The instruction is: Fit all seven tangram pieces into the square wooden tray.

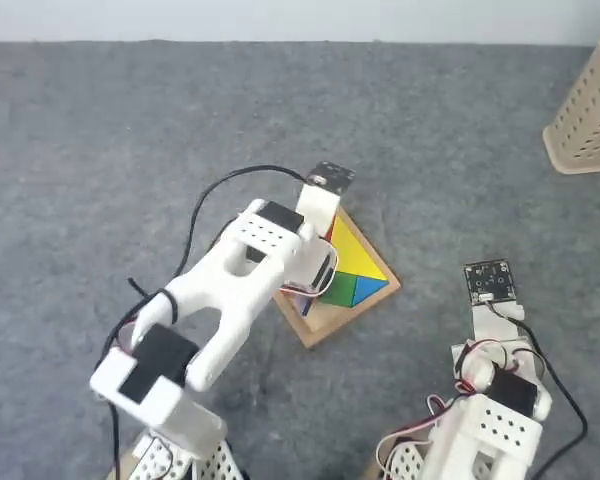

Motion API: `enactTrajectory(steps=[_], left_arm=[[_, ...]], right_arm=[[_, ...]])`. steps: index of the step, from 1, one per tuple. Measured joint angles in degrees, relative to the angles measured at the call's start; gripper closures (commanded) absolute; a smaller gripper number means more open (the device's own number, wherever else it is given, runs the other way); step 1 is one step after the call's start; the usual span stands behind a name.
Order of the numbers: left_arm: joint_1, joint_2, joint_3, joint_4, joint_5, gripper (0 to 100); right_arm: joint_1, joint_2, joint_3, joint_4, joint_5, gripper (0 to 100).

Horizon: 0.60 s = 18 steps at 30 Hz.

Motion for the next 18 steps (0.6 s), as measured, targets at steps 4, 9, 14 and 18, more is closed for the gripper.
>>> enactTrajectory(steps=[4, 9, 14, 18], left_arm=[[-0.3, 2.3, -1.6, -1.7, 7.8, 88], [-0.3, 2.5, -2.5, -1.7, 11.7, 87], [-0.3, 2.5, -2.5, -1.7, 11.2, 83], [-0.3, 2.7, -4.0, -0.5, 10.3, 77]], right_arm=[[0.0, 0.0, 0.0, 0.0, 0.0, 98.9], [0.0, 0.0, 0.0, 0.0, 0.0, 98.9], [0.0, 0.0, 0.0, 0.0, 0.0, 98.9], [0.0, 0.0, 0.0, 0.0, 0.0, 98.9]])
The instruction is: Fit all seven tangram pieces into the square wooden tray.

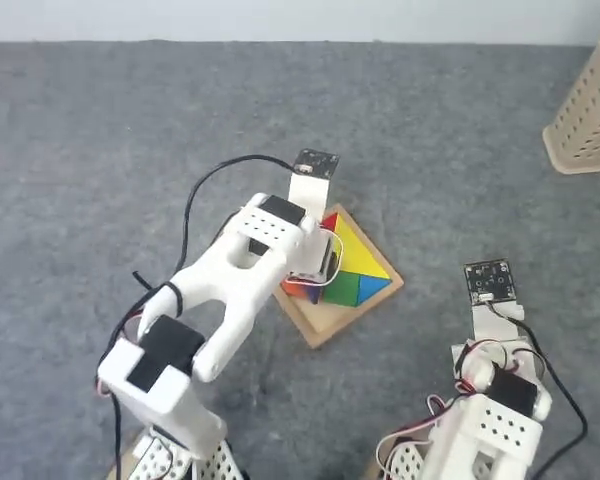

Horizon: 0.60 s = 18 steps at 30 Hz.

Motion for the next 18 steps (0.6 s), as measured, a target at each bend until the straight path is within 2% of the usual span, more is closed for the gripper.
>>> enactTrajectory(steps=[11, 14, 18], left_arm=[[0.8, 0.4, -11.2, 8.3, 0.0, 77], [1.1, 0.4, -13.1, 8.6, -0.7, 83], [3.8, 1.1, -12.8, 5.5, -10.4, 89]], right_arm=[[0.0, 0.0, 0.0, 0.0, 0.0, 98.9], [0.0, 0.0, 0.0, 0.0, 0.0, 98.9], [0.0, 0.0, 0.0, 0.0, 0.0, 98.9]])
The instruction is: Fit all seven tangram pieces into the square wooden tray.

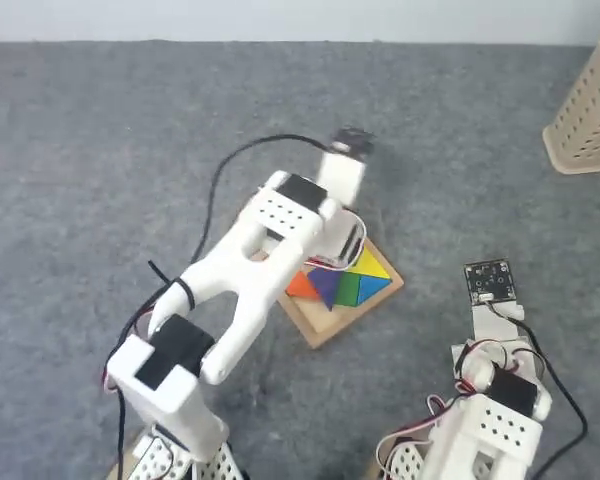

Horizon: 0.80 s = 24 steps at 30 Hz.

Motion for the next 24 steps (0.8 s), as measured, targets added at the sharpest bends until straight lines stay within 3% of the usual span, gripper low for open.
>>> enactTrajectory(steps=[5, 10, 24], left_arm=[[0.4, 0.0, 0.8, -2.7, -9.8, 91], [1.1, 0.0, 0.7, -4.3, -14.4, 96], [4.8, 8.3, 0.4, -7.7, -18.7, 99]], right_arm=[[0.0, 0.0, 0.0, 0.0, 0.0, 98.9], [0.0, 0.0, 0.0, 0.0, 0.0, 98.9], [0.0, 0.0, 0.0, 0.0, 0.0, 98.9]])
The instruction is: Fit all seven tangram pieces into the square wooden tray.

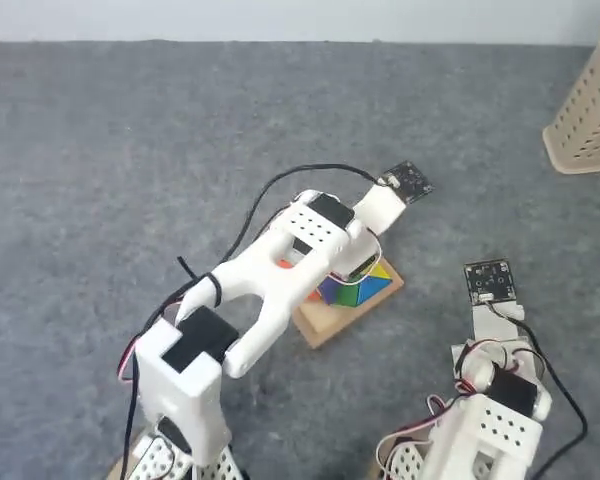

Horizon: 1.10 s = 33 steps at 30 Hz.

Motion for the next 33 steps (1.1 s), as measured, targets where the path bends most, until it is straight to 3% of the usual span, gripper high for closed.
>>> enactTrajectory(steps=[20, 27, 33], left_arm=[[-7.3, 0.0, -0.3, 0.4, -0.4, 99], [-9.2, -10.6, 2.3, 4.8, -0.1, 99], [-14.9, -17.1, 10.7, 2.8, -1.3, 99]], right_arm=[[0.0, 0.0, 0.0, 0.0, 0.0, 98.9], [0.0, 0.0, 0.0, 0.0, 0.0, 98.9], [0.0, 0.0, 0.0, 0.0, 0.0, 98.9]])
